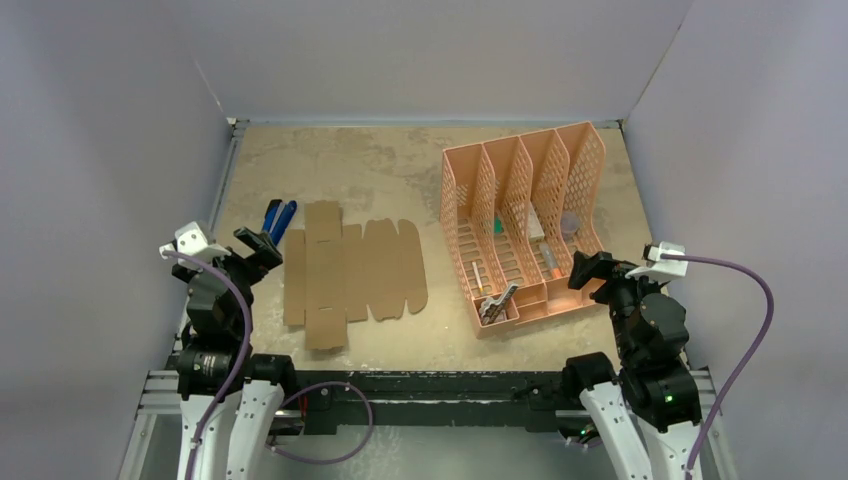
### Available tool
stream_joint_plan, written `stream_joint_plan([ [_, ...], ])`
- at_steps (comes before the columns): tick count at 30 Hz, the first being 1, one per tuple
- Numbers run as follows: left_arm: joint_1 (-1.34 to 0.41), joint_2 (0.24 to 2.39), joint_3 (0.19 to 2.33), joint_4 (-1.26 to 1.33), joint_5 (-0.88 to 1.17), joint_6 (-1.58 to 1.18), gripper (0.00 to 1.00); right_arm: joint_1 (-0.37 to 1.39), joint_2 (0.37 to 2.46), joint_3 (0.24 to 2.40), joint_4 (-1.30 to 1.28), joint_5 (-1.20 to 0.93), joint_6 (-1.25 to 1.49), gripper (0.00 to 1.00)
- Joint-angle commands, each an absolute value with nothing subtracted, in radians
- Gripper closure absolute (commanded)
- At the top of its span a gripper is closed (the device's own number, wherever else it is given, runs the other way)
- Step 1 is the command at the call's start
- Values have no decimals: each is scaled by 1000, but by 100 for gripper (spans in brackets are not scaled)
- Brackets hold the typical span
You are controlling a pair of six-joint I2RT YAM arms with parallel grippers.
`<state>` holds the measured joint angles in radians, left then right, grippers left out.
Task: Fold the paper box
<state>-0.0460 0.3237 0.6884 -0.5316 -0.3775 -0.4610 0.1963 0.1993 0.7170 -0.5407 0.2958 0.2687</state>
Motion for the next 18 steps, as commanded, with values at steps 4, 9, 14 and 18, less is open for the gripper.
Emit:
stream_joint_plan([
  [4, -37, 339, 694, -479, -371, -466, 3, 201, 209, 722, -495, 264, 272, 1],
  [9, -38, 349, 694, -479, -365, -468, 3, 202, 261, 739, -454, 183, 247, 1],
  [14, -37, 384, 696, -479, -341, -467, 3, 201, 391, 776, -416, 34, 256, 1],
  [18, -37, 417, 696, -470, -307, -464, 3, 202, 545, 781, -361, -70, 249, 1],
])
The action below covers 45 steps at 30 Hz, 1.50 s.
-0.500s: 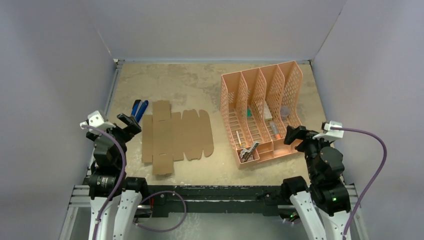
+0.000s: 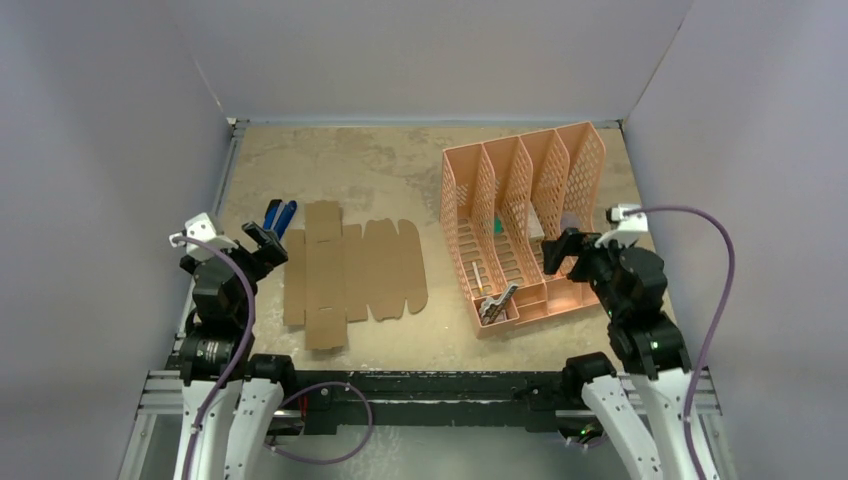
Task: Fold the paper box
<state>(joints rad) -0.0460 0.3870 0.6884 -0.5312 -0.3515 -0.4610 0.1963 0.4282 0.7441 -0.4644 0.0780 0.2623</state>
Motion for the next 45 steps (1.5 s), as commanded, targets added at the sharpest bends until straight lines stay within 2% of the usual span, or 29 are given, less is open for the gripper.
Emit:
stream_joint_plan([
  [1, -38, 424, 695, -468, -300, -463, 3, 202, 580, 775, -339, -97, 248, 1],
  [5, -38, 440, 693, -463, -282, -463, 3, 203, 709, 774, -274, -215, 250, 1],
  [8, -38, 436, 689, -460, -276, -465, 3, 230, 797, 794, -248, -222, 276, 1],
  [20, -83, 462, 686, -453, -282, -470, 3, 674, 1005, 847, -149, 97, 355, 1],
  [28, -96, 474, 685, -455, -286, -472, 3, 944, 1299, 953, -67, 258, 358, 1],
  [38, -102, 472, 684, -456, -288, -472, 3, 960, 1574, 1095, -96, 527, 292, 1],
  [45, -105, 469, 684, -457, -292, -472, 3, 793, 1572, 1045, -51, 520, 194, 1],
])
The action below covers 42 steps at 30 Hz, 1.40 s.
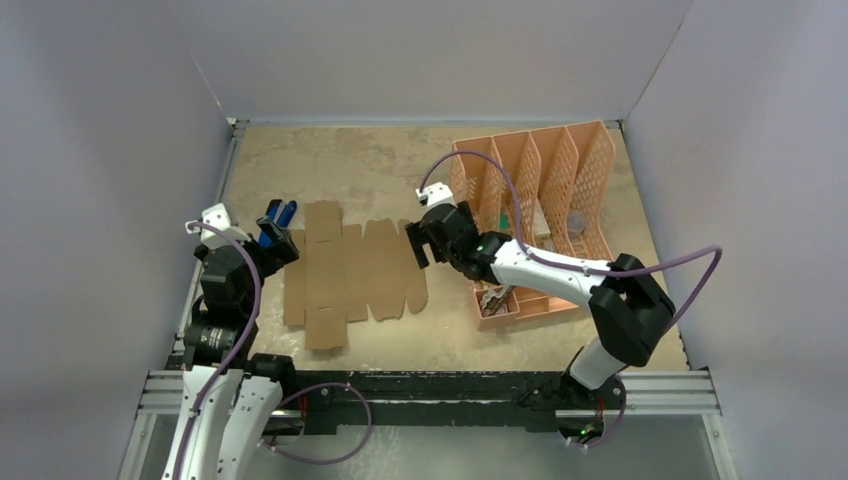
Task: Fold the paper box
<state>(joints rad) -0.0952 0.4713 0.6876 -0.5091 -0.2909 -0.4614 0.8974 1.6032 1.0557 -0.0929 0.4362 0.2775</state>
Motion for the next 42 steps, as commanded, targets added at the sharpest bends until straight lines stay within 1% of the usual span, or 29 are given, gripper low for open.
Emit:
stream_joint_plan([
  [1, -105, 469, 684, -457, -294, -472, 3, 771, 1568, 1036, -45, 525, 174, 1],
  [8, -104, 477, 684, -456, -294, -472, 3, 625, 1527, 977, -5, 517, 93, 1],
  [15, -111, 485, 684, -455, -291, -472, 3, 553, 1454, 919, -11, 529, 47, 1],
  [22, -119, 492, 684, -456, -290, -472, 3, 494, 1385, 885, -163, 563, 150, 1],
  [25, -122, 495, 685, -455, -287, -472, 3, 490, 1353, 908, -219, 558, 184, 1],
  [27, -123, 499, 684, -454, -285, -472, 3, 499, 1305, 931, -202, 463, 182, 1],
  [30, -125, 504, 683, -451, -282, -472, 3, 528, 1253, 934, -106, 328, 197, 1],
  [34, -124, 505, 683, -450, -282, -472, 3, 574, 1318, 970, -75, 245, 241, 1],
  [40, -125, 503, 685, -455, -286, -471, 3, 577, 1455, 993, -56, 175, 294, 1],
  [42, -126, 501, 685, -456, -288, -471, 3, 574, 1491, 1007, -90, 153, 306, 1],
])
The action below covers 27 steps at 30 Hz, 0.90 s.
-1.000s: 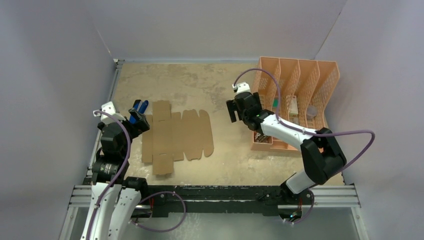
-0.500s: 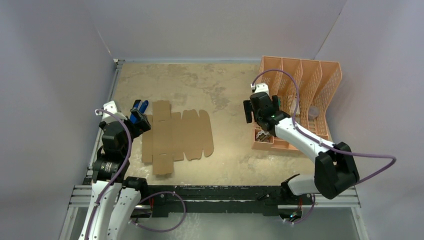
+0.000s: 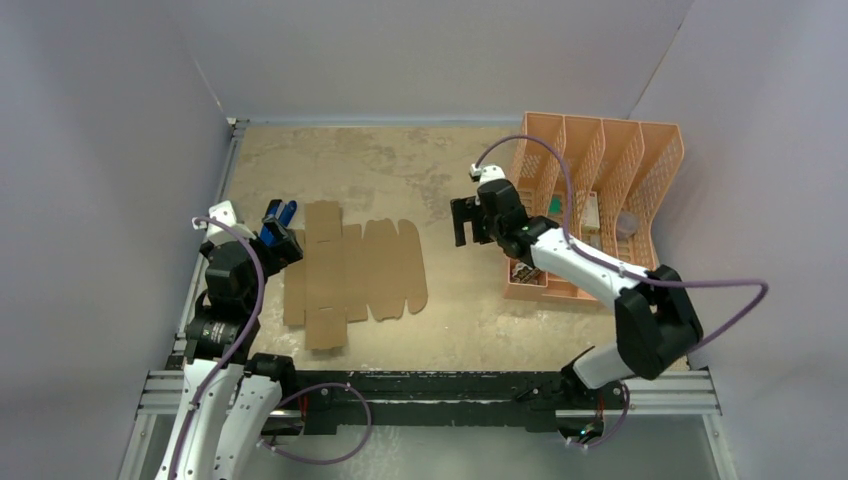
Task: Fold the paper box
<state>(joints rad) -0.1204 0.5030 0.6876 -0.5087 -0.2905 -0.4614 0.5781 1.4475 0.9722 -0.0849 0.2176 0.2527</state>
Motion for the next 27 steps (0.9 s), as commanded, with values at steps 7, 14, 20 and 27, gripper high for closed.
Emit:
stream_joint_plan([
  [7, -125, 506, 687, -458, -287, -470, 3, 505, 1539, 1019, -233, 349, 322, 1],
  [14, -125, 511, 685, -456, -279, -471, 3, 407, 1480, 943, -223, 429, 309, 1],
  [20, -126, 516, 684, -454, -276, -470, 3, 389, 1474, 925, -190, 445, 301, 1],
  [27, -126, 552, 674, -431, -262, -484, 3, 371, 1507, 989, -195, 462, 302, 1],
])
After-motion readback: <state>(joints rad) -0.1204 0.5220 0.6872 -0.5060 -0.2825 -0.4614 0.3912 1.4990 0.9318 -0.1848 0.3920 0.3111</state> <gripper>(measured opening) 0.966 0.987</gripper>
